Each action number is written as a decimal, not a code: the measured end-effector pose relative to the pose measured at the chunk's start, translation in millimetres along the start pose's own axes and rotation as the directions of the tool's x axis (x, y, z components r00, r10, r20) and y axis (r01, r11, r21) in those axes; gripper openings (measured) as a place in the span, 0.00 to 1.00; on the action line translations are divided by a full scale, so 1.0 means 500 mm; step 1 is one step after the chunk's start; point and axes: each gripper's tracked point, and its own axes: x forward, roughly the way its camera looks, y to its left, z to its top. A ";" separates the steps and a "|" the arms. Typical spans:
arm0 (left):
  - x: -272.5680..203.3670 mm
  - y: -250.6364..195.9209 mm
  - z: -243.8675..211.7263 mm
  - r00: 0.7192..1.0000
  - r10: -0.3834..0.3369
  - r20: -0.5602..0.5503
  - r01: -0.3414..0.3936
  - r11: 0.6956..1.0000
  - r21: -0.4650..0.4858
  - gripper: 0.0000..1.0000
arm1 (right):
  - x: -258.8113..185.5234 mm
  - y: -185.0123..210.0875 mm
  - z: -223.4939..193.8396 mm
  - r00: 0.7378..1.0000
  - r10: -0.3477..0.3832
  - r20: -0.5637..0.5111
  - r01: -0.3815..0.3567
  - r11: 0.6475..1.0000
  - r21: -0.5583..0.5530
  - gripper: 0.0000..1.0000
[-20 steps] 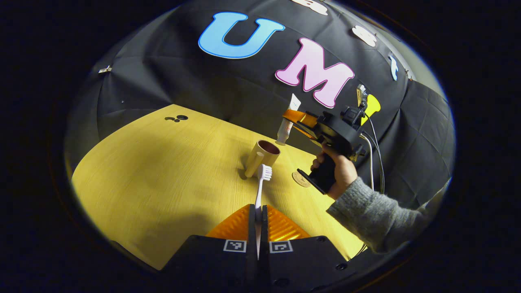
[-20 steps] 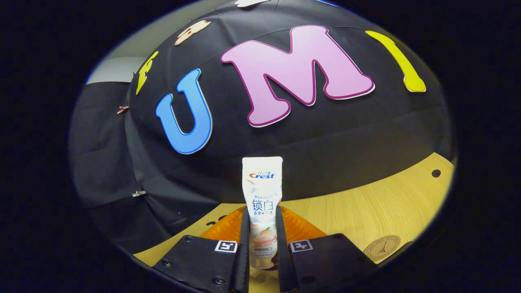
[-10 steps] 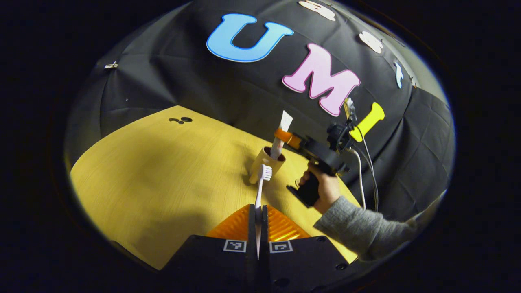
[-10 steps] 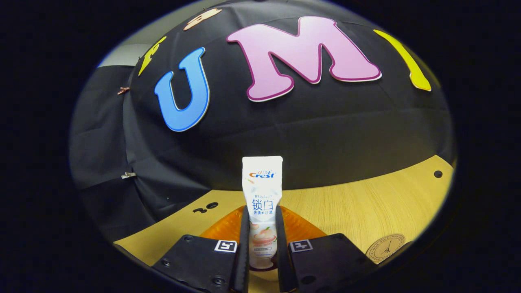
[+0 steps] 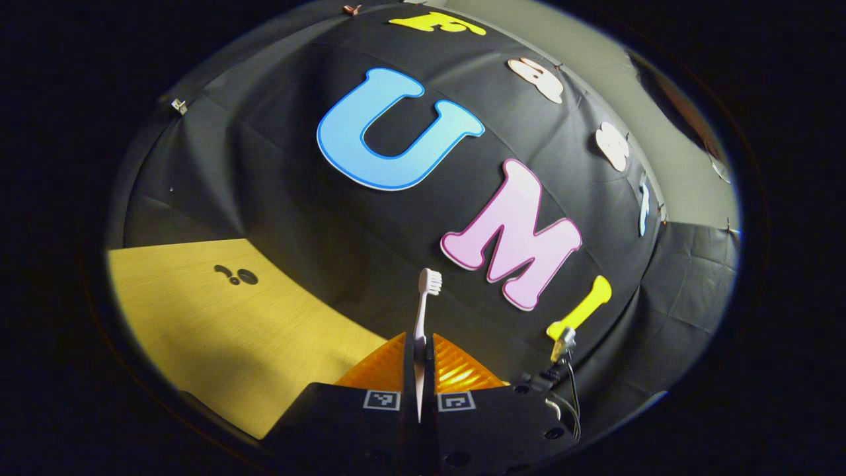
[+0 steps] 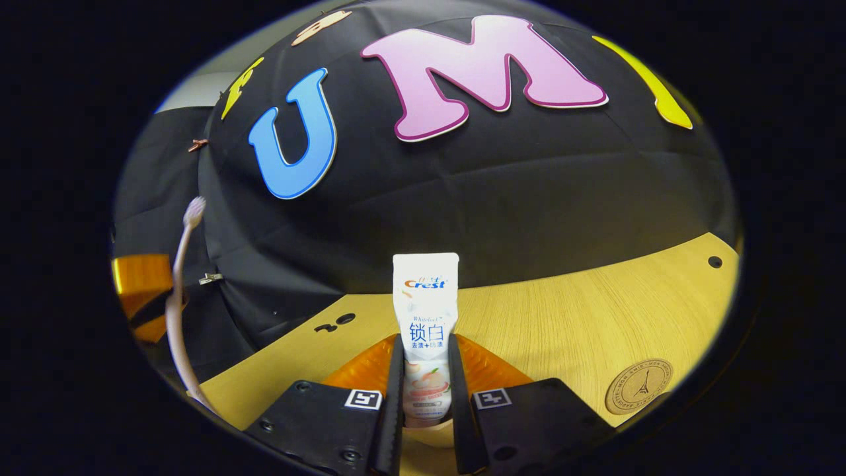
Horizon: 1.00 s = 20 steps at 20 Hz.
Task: Put the toothbrush and toothpaste on the desktop into the cup, then pick up the cup and place it on the coaster on the desktop.
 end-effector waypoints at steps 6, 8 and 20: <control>0.117 0.031 -0.028 0.997 -0.001 0.075 0.005 0.999 -0.049 0.06 | -0.025 0.009 -0.008 0.999 0.046 -0.023 -0.047 0.999 -0.005 0.36; 0.139 0.037 -0.041 0.997 0.000 0.077 0.002 1.000 -0.018 0.06 | -0.037 -0.002 -0.004 0.998 0.057 -0.041 -0.056 0.998 0.021 0.57; 0.194 0.083 -0.133 0.998 0.050 0.045 -0.053 0.997 0.057 0.06 | -0.118 -0.044 -0.012 0.995 0.075 -0.069 -0.061 0.981 0.182 0.61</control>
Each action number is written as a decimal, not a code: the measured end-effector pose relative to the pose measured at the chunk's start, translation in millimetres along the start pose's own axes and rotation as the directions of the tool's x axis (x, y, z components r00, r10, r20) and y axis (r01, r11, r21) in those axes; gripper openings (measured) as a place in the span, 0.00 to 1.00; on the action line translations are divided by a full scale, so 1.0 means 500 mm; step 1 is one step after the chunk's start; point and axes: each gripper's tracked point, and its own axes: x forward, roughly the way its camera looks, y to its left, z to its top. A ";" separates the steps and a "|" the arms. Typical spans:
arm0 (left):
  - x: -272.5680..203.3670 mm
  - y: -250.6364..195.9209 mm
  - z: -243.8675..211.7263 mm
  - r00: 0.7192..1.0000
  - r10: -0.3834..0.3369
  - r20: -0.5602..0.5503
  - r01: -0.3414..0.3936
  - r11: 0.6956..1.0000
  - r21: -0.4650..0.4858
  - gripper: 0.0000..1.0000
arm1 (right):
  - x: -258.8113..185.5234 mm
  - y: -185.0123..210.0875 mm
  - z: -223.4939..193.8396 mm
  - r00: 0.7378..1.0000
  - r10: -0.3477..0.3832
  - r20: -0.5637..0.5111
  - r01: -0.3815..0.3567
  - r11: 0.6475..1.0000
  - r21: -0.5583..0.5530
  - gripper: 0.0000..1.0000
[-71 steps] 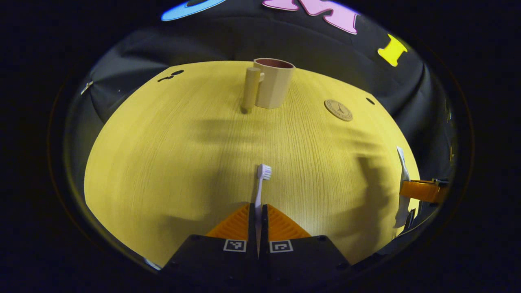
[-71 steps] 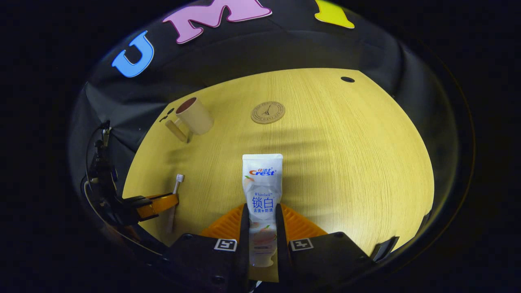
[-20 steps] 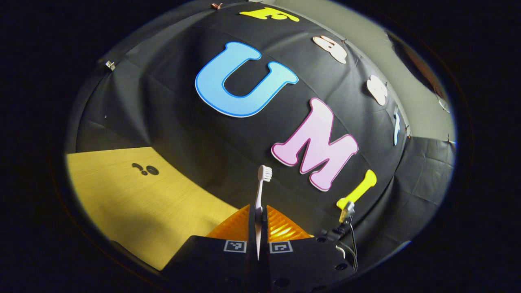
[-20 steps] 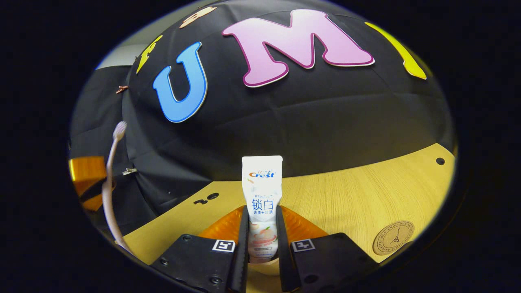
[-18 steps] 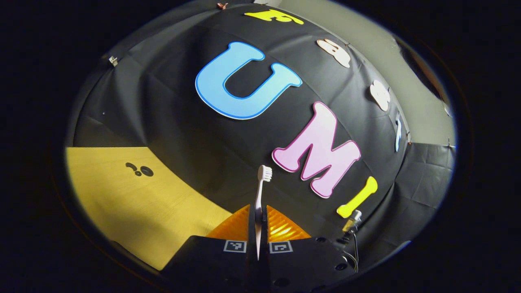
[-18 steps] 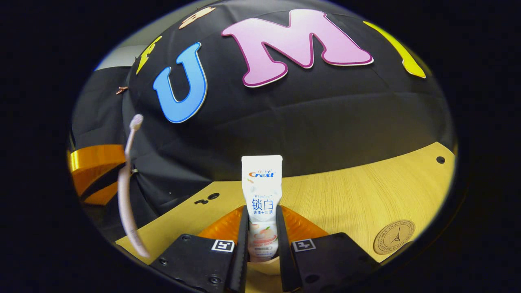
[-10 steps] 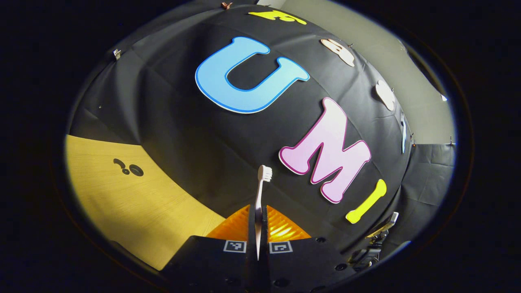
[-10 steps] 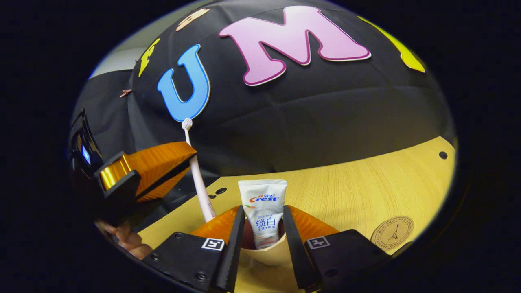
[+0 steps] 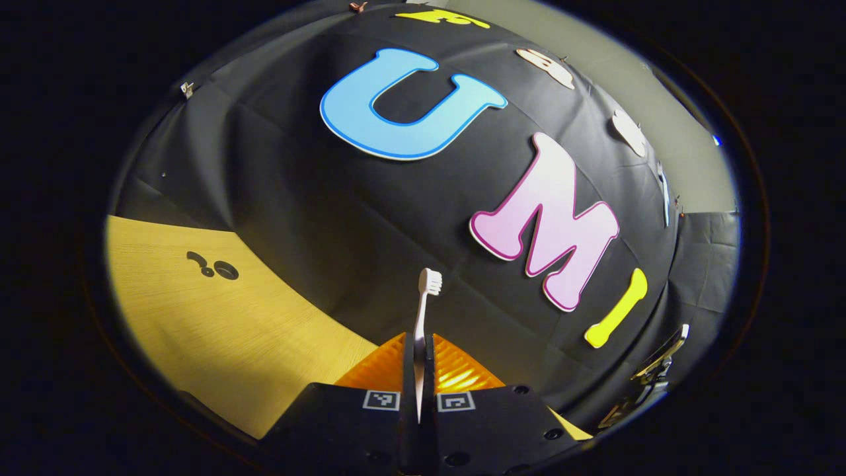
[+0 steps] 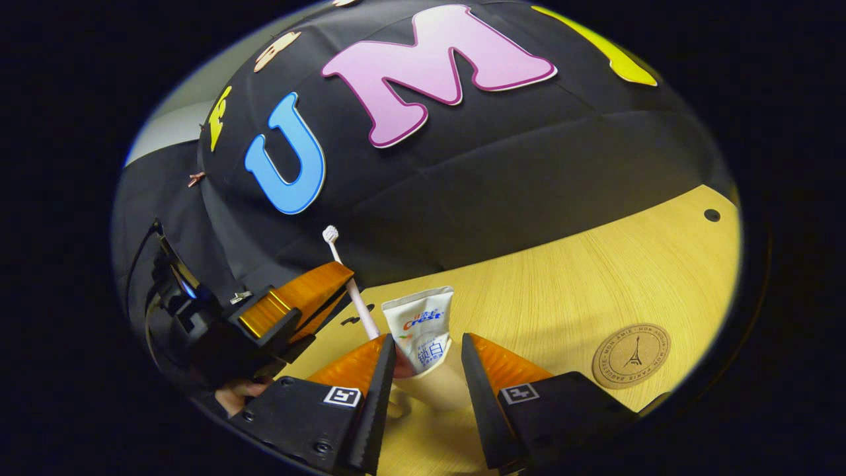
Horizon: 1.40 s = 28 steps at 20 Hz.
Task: Put the toothbrush and toothpaste on the desktop into the cup, then pick up the cup and place it on the coaster on the desktop.
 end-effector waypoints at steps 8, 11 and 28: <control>-0.004 -0.001 -0.062 0.998 -0.030 -0.050 0.037 0.989 0.146 0.11 | -0.035 -0.041 -0.025 0.999 -0.032 -0.031 0.033 0.999 0.009 0.61; -0.019 0.003 -0.084 0.995 -0.041 -0.087 0.057 0.981 0.187 0.24 | -0.040 -0.042 -0.028 0.999 -0.035 -0.035 0.035 0.999 0.005 0.61; -0.217 0.043 -0.117 0.889 0.075 -0.451 0.159 0.875 0.458 0.46 | -0.154 -0.039 -0.029 0.995 -0.053 -0.086 0.053 0.999 -0.002 0.61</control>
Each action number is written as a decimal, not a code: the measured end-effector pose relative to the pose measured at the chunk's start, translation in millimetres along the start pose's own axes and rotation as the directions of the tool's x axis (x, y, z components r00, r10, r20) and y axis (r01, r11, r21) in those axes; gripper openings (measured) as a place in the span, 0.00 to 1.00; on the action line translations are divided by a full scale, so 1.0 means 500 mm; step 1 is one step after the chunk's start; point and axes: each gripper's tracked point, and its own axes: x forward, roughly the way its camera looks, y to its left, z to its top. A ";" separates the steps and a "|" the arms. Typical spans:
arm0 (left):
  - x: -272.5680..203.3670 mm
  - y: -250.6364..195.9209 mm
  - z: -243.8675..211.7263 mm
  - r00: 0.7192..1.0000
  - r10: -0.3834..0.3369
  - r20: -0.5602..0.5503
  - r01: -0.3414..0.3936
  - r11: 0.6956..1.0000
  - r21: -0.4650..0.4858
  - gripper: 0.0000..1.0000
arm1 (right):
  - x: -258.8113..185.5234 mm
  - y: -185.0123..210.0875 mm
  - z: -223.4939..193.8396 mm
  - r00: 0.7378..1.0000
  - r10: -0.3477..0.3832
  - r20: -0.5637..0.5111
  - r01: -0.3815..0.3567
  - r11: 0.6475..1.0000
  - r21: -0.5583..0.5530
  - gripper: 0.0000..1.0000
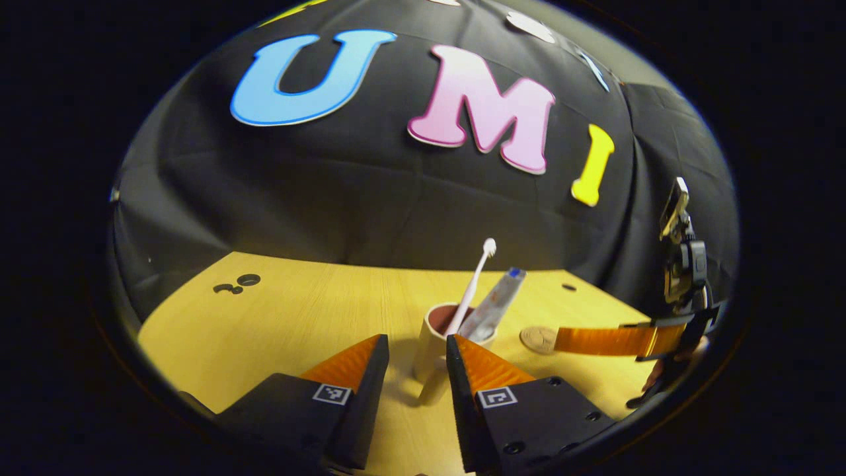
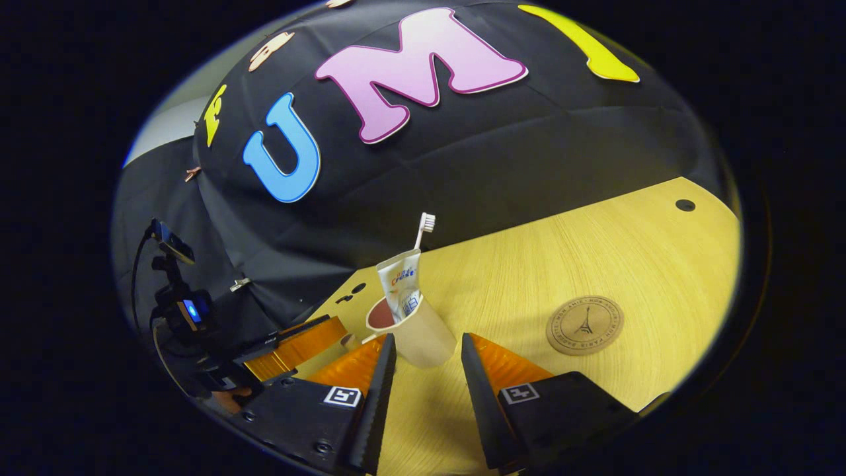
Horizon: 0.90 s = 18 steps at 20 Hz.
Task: Put the toothbrush and toothpaste on the desktop into the cup, then pick up the cup and place it on the coaster on the desktop.
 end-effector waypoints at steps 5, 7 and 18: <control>-0.015 -0.014 -0.079 0.948 -0.004 -0.317 0.036 0.995 0.095 0.57 | -0.123 0.012 -0.021 0.995 -0.017 -0.101 0.017 1.000 0.001 0.61; -0.011 -0.008 -0.108 0.909 0.009 -0.417 0.031 0.995 0.090 0.57 | -0.175 0.015 -0.024 0.990 -0.022 -0.141 0.027 0.999 0.029 0.61; 0.066 -0.001 -0.139 0.752 0.031 -0.658 0.073 0.989 0.129 0.57 | -0.373 -0.084 -0.023 0.964 -0.139 -0.228 0.162 0.983 0.085 0.61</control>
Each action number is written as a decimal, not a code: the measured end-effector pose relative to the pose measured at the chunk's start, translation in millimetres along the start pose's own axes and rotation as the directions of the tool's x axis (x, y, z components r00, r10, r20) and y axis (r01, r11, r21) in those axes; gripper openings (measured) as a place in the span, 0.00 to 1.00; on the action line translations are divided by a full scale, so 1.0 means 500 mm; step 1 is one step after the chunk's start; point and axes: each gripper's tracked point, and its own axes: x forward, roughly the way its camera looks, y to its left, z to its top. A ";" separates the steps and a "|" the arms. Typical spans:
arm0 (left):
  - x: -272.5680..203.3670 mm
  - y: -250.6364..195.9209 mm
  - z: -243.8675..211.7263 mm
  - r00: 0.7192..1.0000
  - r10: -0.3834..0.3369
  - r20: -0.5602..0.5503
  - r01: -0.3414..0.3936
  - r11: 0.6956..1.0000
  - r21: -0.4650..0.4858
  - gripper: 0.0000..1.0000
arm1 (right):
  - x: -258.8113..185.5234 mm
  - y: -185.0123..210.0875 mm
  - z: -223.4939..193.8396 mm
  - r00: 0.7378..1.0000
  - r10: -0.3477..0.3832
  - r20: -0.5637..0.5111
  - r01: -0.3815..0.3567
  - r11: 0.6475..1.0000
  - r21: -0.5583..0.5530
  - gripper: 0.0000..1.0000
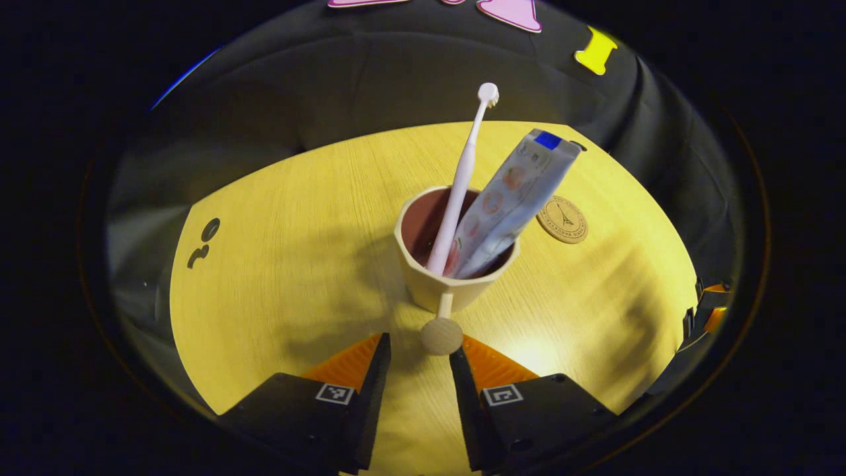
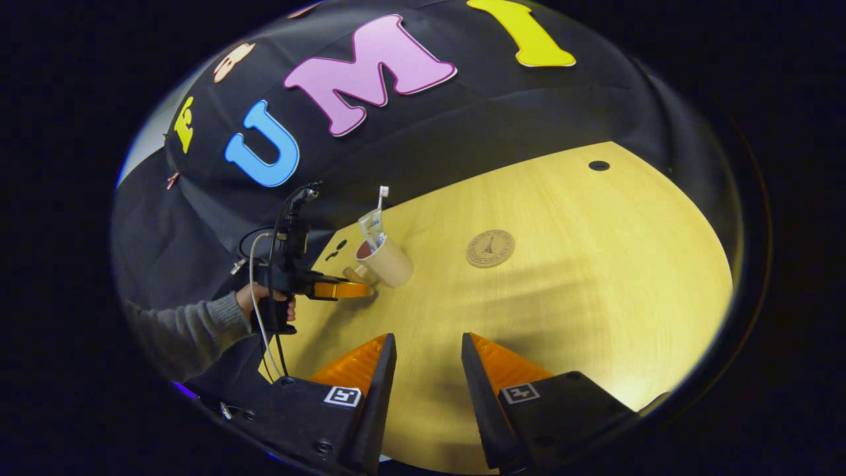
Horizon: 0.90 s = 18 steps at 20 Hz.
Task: Put the toothbrush and toothpaste on the desktop into the cup, then pick up the cup and place it on the coaster on the desktop.
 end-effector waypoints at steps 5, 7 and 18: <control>0.025 -0.010 0.023 0.999 0.016 -0.052 -0.014 0.999 0.045 0.49 | -0.027 -0.034 -0.019 0.999 -0.027 -0.020 0.028 0.999 0.035 0.61; 0.037 -0.009 0.015 0.996 0.008 -0.088 -0.005 1.000 0.029 0.44 | -0.033 -0.033 -0.026 0.999 -0.025 -0.026 0.026 0.999 0.039 0.61; 0.024 -0.024 0.038 1.000 -0.015 -0.006 0.015 1.000 -0.009 0.21 | -0.062 -0.043 -0.060 0.998 -0.037 -0.047 0.039 0.998 0.045 0.62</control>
